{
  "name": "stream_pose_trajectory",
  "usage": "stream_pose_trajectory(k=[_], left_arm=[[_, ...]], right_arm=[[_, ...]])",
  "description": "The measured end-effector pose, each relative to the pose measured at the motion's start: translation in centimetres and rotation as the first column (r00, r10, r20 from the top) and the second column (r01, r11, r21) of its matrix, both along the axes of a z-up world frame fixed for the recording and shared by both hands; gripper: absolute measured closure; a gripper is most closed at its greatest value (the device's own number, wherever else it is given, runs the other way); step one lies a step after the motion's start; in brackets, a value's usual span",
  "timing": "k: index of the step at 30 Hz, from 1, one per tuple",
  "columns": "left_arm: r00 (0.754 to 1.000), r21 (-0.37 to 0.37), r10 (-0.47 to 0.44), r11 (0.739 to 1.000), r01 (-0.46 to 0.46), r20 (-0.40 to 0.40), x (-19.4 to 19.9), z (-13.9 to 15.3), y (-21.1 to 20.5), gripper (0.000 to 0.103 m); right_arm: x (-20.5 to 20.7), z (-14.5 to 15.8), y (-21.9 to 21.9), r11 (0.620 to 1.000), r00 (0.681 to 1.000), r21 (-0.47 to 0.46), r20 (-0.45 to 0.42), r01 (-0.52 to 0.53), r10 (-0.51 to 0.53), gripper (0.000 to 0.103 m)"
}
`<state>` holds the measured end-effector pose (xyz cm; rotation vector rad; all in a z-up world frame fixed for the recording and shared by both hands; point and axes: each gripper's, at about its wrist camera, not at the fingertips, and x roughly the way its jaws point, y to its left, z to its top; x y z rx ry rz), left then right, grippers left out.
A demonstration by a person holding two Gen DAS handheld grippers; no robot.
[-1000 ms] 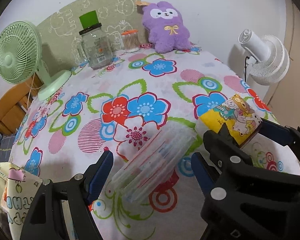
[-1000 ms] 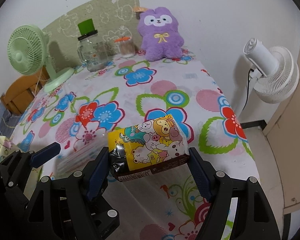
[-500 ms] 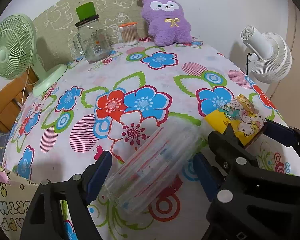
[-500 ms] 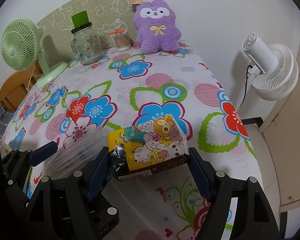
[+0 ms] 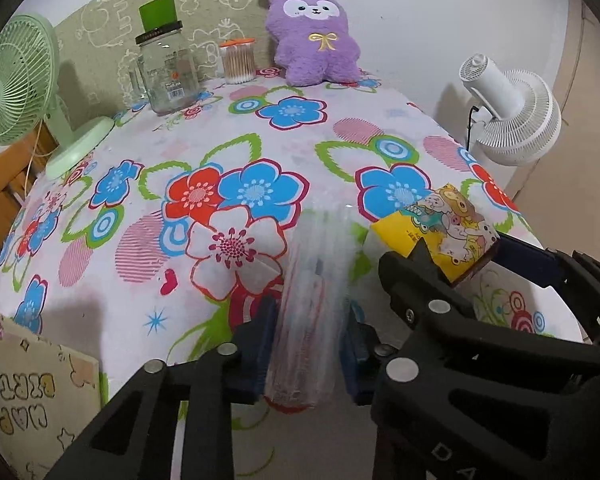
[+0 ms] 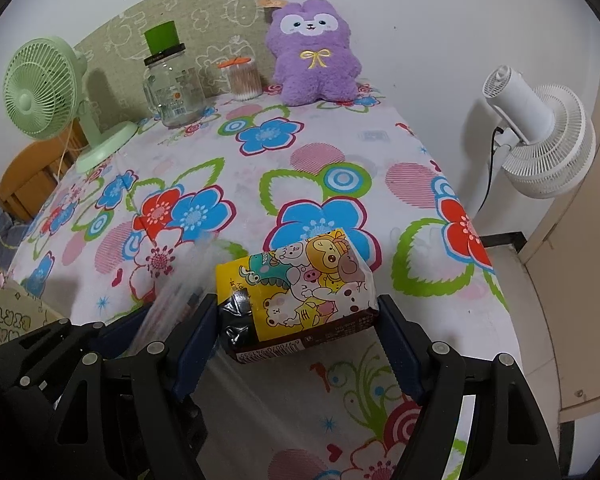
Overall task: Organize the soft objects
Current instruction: 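Lift the snack box with the right tool while the left tool grasps the clear straw pack, then carry the snack box in the right tool while the left tool carries the straw pack toward the box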
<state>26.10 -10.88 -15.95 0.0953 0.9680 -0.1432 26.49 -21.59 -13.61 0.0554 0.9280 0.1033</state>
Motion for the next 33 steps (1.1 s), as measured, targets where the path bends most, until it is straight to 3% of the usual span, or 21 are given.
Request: stream_pose_trajectory(k=[7,33], left_arm=[[1.0,0.011,0.016,1.0,-0.016,0.003,-1.6,0.6,0.4,0.082],[0.993,-0.01,0.03,1.0,-0.029,0.112,-9.1,5.9,2.3,0.082]], right_arm=[[-1.4,0.4,0.3,1.0,1.0,0.015,0.003,-0.008,0.008,0.024],[-8.9,6.0,2.3,1.0,0.996,0.01,0.087,-0.009,0.008,0.024]])
